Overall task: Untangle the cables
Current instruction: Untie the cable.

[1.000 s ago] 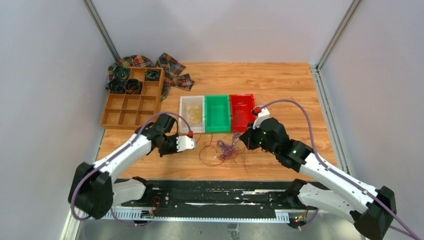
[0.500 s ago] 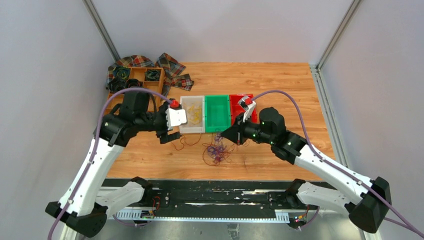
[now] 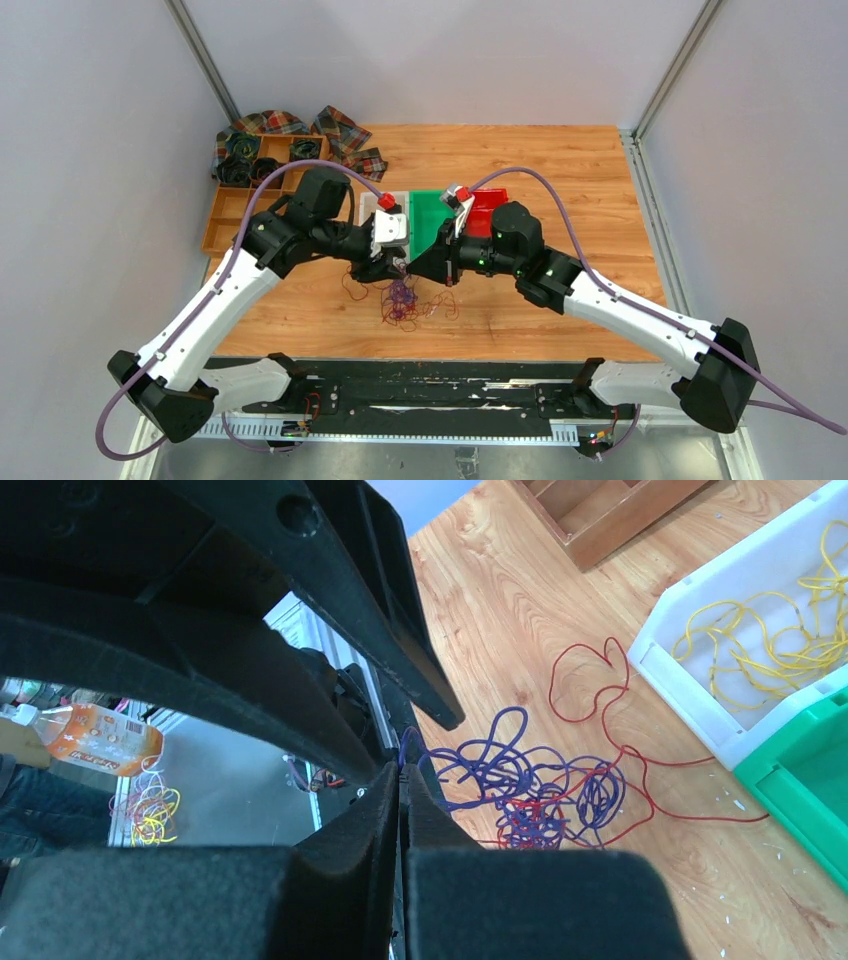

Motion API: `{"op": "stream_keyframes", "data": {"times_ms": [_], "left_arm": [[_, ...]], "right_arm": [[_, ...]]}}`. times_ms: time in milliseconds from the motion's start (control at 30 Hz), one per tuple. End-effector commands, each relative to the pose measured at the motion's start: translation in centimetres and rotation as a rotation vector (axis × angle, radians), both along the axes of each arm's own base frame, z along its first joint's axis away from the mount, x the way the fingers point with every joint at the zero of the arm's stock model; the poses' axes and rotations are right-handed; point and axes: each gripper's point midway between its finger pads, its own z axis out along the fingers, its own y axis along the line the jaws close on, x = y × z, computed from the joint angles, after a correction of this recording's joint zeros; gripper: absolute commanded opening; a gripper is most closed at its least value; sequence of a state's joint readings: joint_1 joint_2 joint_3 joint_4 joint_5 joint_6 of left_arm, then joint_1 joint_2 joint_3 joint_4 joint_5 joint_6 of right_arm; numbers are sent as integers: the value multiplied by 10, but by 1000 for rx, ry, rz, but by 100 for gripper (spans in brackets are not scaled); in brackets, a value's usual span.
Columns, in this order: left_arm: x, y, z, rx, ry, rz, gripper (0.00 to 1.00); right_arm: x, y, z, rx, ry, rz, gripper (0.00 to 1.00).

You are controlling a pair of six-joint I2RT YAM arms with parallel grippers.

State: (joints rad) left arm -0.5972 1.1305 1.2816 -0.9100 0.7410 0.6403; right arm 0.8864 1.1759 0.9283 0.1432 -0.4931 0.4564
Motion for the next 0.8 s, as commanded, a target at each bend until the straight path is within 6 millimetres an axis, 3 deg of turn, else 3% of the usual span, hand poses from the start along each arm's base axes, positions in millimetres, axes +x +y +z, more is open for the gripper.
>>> {"op": "stream_keyframes", "data": {"times_ms": [0,133,400,667,767], "left_arm": [[2,-6,2,-30,-17,-8,41],[1,-5,-4,-22,-6,-7,14],[7,0,-2,-6,-1,59,1],[22,7,14,-22,91,297,1],[26,9,19,-33,133,370,1]], "right_arm": [[-8,7,27,74,-38,47,1],[-10,8,27,79,-31,52,1],[-3,0,21,63,-36,-10,3],[31,-34,5,6,-204,-345,52],[33,-30,15,4,-289,-386,59]]}}
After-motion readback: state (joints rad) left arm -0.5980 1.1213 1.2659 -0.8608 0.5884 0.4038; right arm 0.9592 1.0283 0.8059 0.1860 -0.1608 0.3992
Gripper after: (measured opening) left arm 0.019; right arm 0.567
